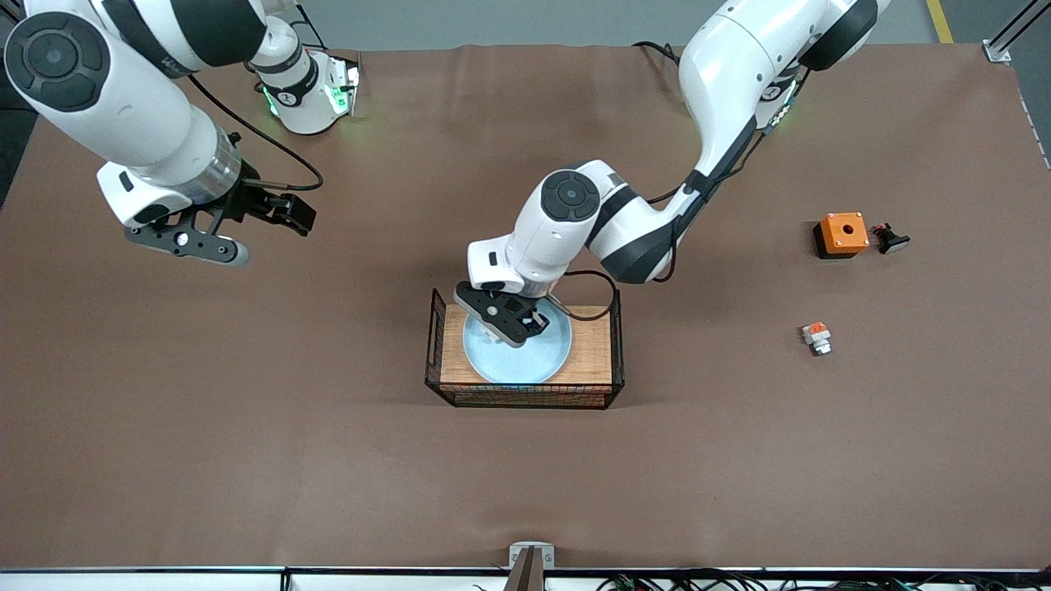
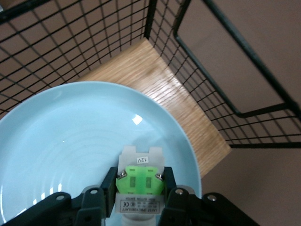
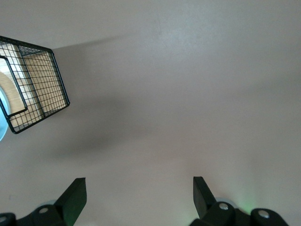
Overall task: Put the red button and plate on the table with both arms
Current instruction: 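Carry the green button toward the red button while the right gripper reaches the plate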
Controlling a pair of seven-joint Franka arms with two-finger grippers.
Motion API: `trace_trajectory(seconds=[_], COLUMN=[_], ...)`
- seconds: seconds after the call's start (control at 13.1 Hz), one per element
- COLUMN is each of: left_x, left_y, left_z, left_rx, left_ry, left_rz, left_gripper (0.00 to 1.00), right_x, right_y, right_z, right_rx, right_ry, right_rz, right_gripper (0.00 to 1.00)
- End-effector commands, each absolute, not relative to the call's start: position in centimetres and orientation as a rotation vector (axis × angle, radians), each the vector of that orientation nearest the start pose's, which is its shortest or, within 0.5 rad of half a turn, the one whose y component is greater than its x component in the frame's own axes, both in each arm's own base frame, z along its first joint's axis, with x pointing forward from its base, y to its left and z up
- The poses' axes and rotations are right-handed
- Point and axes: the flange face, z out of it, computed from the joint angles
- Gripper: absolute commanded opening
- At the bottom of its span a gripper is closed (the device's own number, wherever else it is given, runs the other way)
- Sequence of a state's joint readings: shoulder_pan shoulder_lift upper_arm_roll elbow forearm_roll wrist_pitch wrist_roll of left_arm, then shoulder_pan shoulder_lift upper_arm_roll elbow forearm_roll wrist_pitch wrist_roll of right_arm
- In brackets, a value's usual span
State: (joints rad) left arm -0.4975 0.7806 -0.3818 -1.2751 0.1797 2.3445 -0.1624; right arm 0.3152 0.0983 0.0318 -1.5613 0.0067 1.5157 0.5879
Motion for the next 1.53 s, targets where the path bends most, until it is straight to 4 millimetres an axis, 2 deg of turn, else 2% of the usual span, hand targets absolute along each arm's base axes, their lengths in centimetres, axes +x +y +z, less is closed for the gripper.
trace_trajectory(seconds=[0.0,0.08,0.23,0.31,0.46,0.54,0.61,0.69,0.84,0.92,1.07,1.22,1.3,1.38,1.45], left_x=[55.1,54.9,54.8,55.5,57.2,58.1,59.1,59.9,61.9,62.7,64.9,66.9,67.1,67.4,67.5], left_y=[-53.0,-52.1,-49.1,-46.8,-41.1,-38.3,-35.1,-32.2,-25.5,-22.5,-15.5,-9.7,-8.2,-5.0,-0.8], left_z=[38.7,40.8,47.7,49.4,53.7,55.5,57.1,57.6,57.5,56.7,53.9,50.4,48.5,45.7,42.8], left_rx=[-3.113,-3.106,-3.108,-3.103,-3.127,-3.144,-3.148,-3.144,-3.133,-3.129,-3.123,-3.134,-3.132,-3.131,-3.138], left_ry=[1.087,1.06,0.939,0.883,0.744,0.674,0.593,0.523,0.383,0.317,0.205,0.095,0.065,0.019,-0.003], left_rz=[-0.366,-0.334,-0.346,-0.316,-0.303,-0.309,-0.311,-0.275,-0.185,-0.13,-0.054,-0.023,-0.015,-0.021,-0.04], left_gripper=[0.0,0.0,0.0,0.0,0.0,0.0,0.0,0.0,0.0,0.0,0.0,0.01,0.01,0.01,0.01], right_x=[52.6,51.9,51.0,50.7,49.6,48.9,48.1,47.3,46.4,46.0,47.3,48.9,49.5,50.5,51.1], right_y=[22.1,23.8,26.2,27.1,29.5,31.2,33.1,35.2,39.5,41.6,43.7,45.7,46.6,47.1,47.6], right_z=[57.3,57.3,57.4,57.2,56.8,56.1,55.6,55.4,53.8,53.0,51.1,48.7,47.6,46.7,45.9], right_rx=[-3.156,-3.147,-3.115,-3.084,-2.983,-2.945,-2.887,-2.797,-2.626,-2.546,-2.391,-2.374,-2.379,-2.368,-2.332], right_ry=[0.495,0.58,0.717,0.791,1.074,1.147,1.251,1.381,1.6,1.673,1.797,1.799,1.802,1.821,1.873], right_rz=[0.209,0.198,0.164,0.167,0.16,0.14,0.114,0.083,0.056,0.05,0.04,0.029,0.036,0.038,0.043], right_gripper=[1.0,1.0,1.0,1.0,1.0,1.0,1.0,1.0,1.0,1.0,1.0,0.99,0.99,0.99,0.98])
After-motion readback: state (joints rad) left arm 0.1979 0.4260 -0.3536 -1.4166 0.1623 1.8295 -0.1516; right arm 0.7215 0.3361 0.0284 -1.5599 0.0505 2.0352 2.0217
